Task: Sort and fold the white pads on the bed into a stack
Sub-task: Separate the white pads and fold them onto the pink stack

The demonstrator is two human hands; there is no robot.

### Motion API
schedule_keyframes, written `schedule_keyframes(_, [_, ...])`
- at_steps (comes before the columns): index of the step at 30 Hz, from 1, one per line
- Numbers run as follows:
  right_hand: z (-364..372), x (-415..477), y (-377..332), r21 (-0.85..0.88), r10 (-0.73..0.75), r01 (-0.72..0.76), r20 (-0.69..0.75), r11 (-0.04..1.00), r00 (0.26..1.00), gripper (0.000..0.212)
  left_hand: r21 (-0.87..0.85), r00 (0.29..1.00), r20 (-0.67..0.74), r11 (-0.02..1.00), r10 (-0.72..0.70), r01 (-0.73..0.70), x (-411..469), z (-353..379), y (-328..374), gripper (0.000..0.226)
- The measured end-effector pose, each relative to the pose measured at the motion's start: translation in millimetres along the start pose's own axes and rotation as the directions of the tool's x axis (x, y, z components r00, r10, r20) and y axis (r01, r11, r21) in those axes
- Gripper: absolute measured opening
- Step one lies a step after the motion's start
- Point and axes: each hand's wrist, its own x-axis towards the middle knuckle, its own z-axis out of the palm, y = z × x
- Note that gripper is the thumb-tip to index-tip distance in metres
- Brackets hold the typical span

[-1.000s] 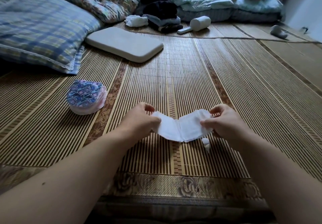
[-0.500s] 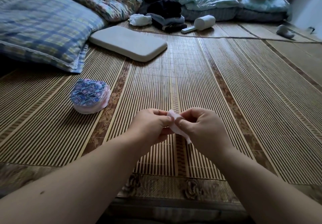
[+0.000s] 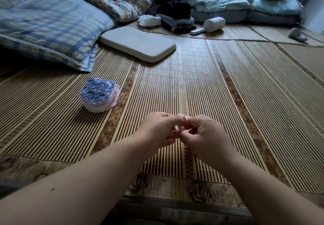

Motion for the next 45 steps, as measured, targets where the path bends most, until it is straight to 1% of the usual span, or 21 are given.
schedule_keyframes(1, [-0.6, -0.5, 0.2, 0.037, -0.010, 0.008, 0.035, 0.999, 0.999, 0.015, 0.029, 1.000, -0.019, 1.000, -0.001, 0.001, 0.9, -0.7, -0.8, 0.018])
schedule_keyframes(3, [-2.9, -0.5, 1.4, 0.147, 0.025, -0.035, 0.071, 0.989, 0.997, 0.016, 0.108, 0.998, -0.067, 0.994, 0.013, -0.005, 2.2, -2.6, -1.1, 0.010])
schedule_keyframes(5, [-5.8, 2.2, 5.8, 0.204, 0.079, -0.085, 0.038, 0.975, 0.996, 0.020, 0.134, 0.994, -0.103, 0.991, 0.038, -0.024, 3.9, -6.6, 1.2, 0.009])
schedule_keyframes(7, [-8.5, 4.8, 10.4, 0.236, 0.105, -0.103, 0.006, 0.966, 0.994, 0.021, 0.043, 0.987, -0.145, 0.997, 0.071, -0.066, 6.0, -13.8, 8.3, 0.012])
schedule_keyframes(9, [-10.9, 6.8, 15.1, 0.250, 0.140, -0.131, -0.017, 0.959, 0.990, 0.018, -0.015, 0.960, -0.244, 0.990, 0.136, -0.144, 9.9, -26.1, 18.8, 0.015])
schedule_keyframes(11, [-11.6, 7.2, 19.2, 0.267, 0.171, -0.160, -0.018, 0.950, 0.985, 0.017, -0.090, 0.900, -0.394, 0.967, 0.185, -0.238, 14.8, -44.4, 29.7, 0.018])
schedule_keyframes(12, [-11.4, 7.2, 21.2, 0.265, 0.180, -0.170, -0.011, 0.949, 0.984, 0.016, -0.151, 0.861, -0.475, 0.948, 0.180, -0.281, 17.3, -56.2, 35.1, 0.019])
schedule_keyframes(15, [-11.0, 6.0, 25.6, 0.235, 0.193, -0.189, 0.005, 0.953, 0.981, 0.013, -0.320, 0.737, -0.672, 0.868, 0.075, -0.380, 26.4, -100.3, 44.6, 0.021])
schedule_keyframes(18, [-11.6, 6.2, 29.3, 0.243, 0.216, -0.212, 0.012, 0.947, 0.976, 0.010, -0.417, 0.642, -0.764, 0.806, -0.061, -0.420, 35.8, -137.3, 42.1, 0.036])
schedule_keyframes(20, [-11.7, 6.5, 29.9, 0.231, 0.215, -0.212, 0.015, 0.950, 0.977, 0.009, -0.438, 0.611, -0.783, 0.798, -0.113, -0.414, 39.1, -147.3, 36.2, 0.039])
schedule_keyframes(22, [-11.2, 7.2, 29.9, 0.210, 0.210, -0.208, 0.014, 0.955, 0.978, 0.009, -0.448, 0.619, -0.773, 0.812, -0.141, -0.374, 40.6, -149.4, 29.0, 0.036])
schedule_keyframes(26, [-8.9, 9.1, 29.7, 0.176, 0.212, -0.210, 0.009, 0.962, 0.977, 0.007, -0.435, 0.642, -0.752, 0.843, -0.147, -0.317, 40.2, -148.2, 21.5, 0.025])
schedule_keyframes(30, [-7.6, 8.8, 30.0, 0.138, 0.211, -0.210, 0.010, 0.968, 0.978, 0.007, -0.433, 0.670, -0.730, 0.850, -0.136, -0.301, 38.4, -146.6, 20.4, 0.026])
schedule_keyframes(36, [-6.7, 10.6, 30.7, 0.100, 0.212, -0.213, 0.019, 0.972, 0.977, 0.006, -0.382, 0.685, -0.714, 0.901, -0.145, -0.207, 34.6, -151.6, 21.2, 0.028])
schedule_keyframes(40, [-6.1, 12.0, 31.9, 0.091, 0.212, -0.214, 0.033, 0.973, 0.977, 0.005, -0.335, 0.719, -0.685, 0.928, -0.120, -0.164, 31.8, -154.8, 20.0, 0.026])
schedule_keyframes(43, [-5.2, 12.8, 32.2, 0.103, 0.211, -0.214, 0.044, 0.971, 0.977, 0.005, -0.299, 0.717, -0.692, 0.938, -0.087, -0.174, 31.0, -157.2, 19.8, 0.019])
schedule_keyframes(45, [-4.7, 13.0, 32.0, 0.108, 0.209, -0.213, 0.047, 0.971, 0.977, 0.005, -0.213, 0.694, -0.718, 0.964, -0.043, -0.160, 32.2, -160.1, 19.3, 0.012])
